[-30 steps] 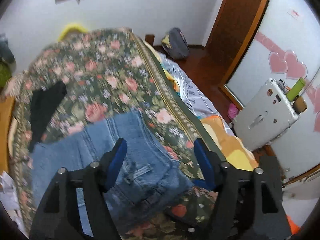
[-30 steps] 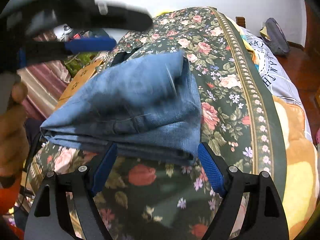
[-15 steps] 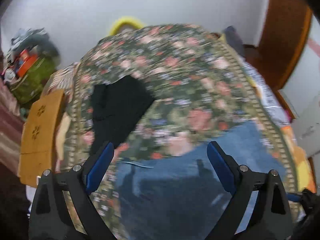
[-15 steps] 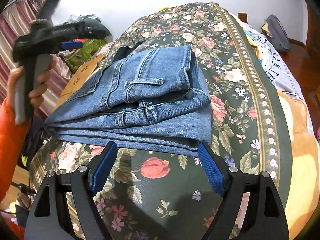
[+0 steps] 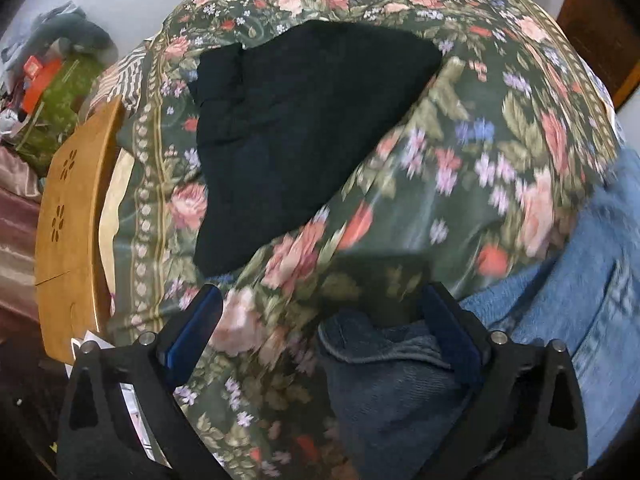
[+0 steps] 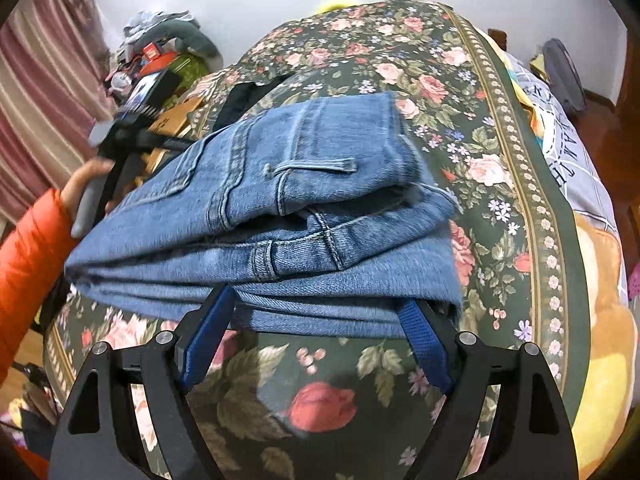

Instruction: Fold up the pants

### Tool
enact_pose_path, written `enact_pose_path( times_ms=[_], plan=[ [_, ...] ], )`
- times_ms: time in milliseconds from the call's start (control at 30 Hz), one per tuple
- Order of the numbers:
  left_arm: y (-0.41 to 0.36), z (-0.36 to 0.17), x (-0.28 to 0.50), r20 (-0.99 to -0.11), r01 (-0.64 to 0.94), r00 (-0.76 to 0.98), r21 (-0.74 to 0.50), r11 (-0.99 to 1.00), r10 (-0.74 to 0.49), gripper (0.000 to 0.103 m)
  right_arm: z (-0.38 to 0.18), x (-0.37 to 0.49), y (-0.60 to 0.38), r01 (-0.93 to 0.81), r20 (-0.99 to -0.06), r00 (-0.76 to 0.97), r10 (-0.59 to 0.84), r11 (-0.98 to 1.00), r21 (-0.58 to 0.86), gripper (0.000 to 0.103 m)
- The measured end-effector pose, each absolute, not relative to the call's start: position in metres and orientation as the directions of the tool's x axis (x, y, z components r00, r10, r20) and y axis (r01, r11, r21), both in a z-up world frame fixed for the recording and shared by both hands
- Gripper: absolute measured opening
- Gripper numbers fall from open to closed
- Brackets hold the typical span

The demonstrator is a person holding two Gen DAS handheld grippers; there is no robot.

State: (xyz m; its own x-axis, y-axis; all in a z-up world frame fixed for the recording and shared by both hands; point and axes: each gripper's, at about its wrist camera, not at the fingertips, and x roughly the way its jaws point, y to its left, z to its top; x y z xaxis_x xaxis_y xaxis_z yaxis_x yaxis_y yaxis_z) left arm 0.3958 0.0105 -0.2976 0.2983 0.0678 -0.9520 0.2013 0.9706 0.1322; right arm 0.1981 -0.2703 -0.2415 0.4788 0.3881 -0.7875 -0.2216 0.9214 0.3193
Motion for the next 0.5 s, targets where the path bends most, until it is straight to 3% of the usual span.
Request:
enact_pose_path(
  times_ms=[167, 333, 500],
  plan=[
    [0.039, -0.292, 0.362, -0.968, 0.155, 0.251, 0.062, 0.986, 0.022, 0.102, -0.233, 0.194, -0.282, -0.195, -0.778, 0.508, 0.369, 0.929, 0.313, 0.082],
    [0.047, -0.275, 0.309, -0.966, 0.168, 0.258, 0.077, 0.983, 0.031, 0.102, -0.224, 0.184, -0.285, -0.196, -0.765, 0.529, 0.368, 0.930, 0.312, 0.082],
    [0.036, -0.257, 0.267, -0.964, 0.185, 0.267, 0.063, 0.981, 0.012, 0.087, -0.213, 0.172, -0.281, -0.223, -0.745, 0.549, 0.379, 0.925, 0.307, 0.082]
  ],
)
